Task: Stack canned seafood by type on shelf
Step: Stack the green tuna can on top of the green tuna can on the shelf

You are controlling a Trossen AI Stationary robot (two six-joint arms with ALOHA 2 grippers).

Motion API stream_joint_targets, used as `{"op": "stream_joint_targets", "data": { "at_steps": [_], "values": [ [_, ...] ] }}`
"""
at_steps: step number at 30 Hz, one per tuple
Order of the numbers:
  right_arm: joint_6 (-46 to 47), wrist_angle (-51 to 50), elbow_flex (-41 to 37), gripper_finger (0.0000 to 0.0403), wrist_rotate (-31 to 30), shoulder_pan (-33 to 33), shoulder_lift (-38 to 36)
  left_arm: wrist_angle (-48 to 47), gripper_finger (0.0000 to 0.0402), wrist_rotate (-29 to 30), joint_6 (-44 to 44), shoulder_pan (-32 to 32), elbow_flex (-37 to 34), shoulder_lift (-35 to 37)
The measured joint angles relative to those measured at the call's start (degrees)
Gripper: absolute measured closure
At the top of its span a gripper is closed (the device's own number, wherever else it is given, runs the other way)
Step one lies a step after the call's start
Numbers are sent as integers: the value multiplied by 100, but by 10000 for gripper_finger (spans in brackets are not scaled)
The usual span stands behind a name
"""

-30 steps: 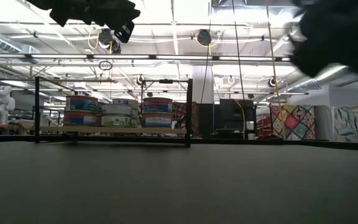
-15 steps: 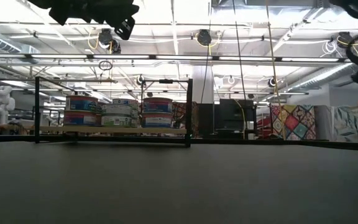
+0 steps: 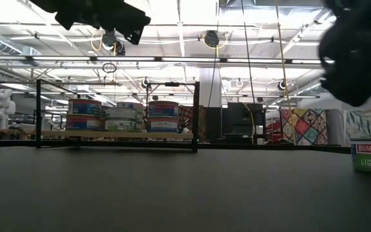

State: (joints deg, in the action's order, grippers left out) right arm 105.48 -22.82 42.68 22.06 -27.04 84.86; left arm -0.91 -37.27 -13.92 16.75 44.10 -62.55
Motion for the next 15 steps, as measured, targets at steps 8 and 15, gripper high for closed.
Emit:
{"op": "stream_joint_targets", "data": {
  "at_steps": [8, 15],
  "values": [
    [-435, 998, 9, 403, -1175, 498, 0, 2, 318, 12, -198, 0, 0, -310],
    [-692, 869, 214, 403, 941, 450, 0, 58, 318, 10, -187, -1, 0, -397]
  ]
}}
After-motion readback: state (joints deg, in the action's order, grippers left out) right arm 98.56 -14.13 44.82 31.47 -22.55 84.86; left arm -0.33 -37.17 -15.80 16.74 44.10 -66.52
